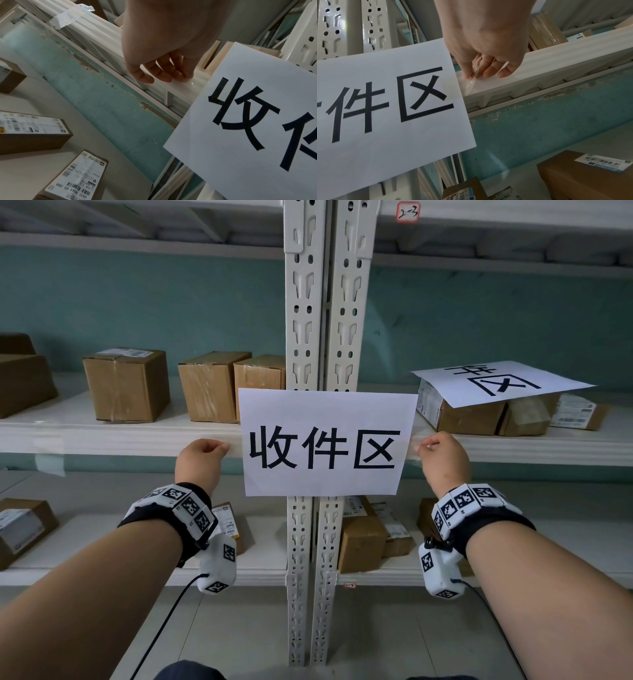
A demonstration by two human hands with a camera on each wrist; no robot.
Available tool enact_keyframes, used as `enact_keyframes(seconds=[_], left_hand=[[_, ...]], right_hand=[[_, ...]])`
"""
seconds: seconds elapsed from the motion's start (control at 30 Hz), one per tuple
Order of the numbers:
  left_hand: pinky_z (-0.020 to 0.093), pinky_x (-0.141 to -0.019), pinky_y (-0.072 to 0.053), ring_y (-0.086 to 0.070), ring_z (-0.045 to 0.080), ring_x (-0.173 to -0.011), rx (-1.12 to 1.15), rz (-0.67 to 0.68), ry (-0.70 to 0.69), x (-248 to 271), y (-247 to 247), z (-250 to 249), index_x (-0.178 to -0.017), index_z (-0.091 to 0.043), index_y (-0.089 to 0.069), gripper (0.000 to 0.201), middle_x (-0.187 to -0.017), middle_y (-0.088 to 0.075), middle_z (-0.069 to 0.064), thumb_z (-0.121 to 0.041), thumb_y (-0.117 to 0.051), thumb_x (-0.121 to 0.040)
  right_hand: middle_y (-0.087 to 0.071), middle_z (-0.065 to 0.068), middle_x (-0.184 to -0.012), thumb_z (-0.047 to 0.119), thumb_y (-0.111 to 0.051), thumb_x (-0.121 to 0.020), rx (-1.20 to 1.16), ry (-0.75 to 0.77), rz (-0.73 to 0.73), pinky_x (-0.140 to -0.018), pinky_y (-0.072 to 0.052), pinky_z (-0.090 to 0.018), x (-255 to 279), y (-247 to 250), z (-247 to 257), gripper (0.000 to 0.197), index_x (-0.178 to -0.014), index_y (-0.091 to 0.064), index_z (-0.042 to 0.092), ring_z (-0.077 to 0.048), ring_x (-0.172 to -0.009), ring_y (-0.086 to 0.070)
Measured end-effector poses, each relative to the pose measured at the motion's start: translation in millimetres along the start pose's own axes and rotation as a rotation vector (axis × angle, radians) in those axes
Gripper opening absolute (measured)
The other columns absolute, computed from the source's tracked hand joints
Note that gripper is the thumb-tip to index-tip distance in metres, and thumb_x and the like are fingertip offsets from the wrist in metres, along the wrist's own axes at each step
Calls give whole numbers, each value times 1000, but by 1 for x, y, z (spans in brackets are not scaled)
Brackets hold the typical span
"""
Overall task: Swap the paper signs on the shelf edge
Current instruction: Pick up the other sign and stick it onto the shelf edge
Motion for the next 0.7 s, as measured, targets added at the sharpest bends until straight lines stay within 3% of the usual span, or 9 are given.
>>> enact_keyframes(seconds=[0.43, 0.57, 0.7], left_hand=[[32, -75, -44, -57, 21, -83, -5, -18, -4, -1, -4, 6, -94, -14, -67, 17, -89, -65, 1, -29, -59, -92], [33, -76, -44, -57, 20, -84, -4, -26, 0, -2, -5, 7, -96, -14, -68, 18, -91, -66, 1, -29, -59, -92], [33, -75, -45, -57, 21, -82, -7, -25, -11, -4, -5, 8, -93, -15, -67, 17, -89, -65, 1, -29, -60, -91]], right_hand=[[-68, -6, -101, 24, -55, -91, 58, 23, -28, -71, -43, -29, -3, -2, 1, 14, -98, -63, 15, -24, -83, -56], [-70, -6, -98, 22, -53, -92, 87, 47, -50, -78, -51, -36, -1, -2, 3, 15, -97, -64, 14, -29, -90, -62], [-71, -5, -94, 27, -54, -91, 116, 61, -69, -90, -49, -47, 0, -3, 2, 14, -93, -64, 18, -31, -91, -63]])
Point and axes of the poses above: each hand's wrist, its own x-axis away from the middle knuckle, its own y-axis out of the back of the hand, z = x × y, the point moved 1 cm from there along -x, towards the middle knuckle
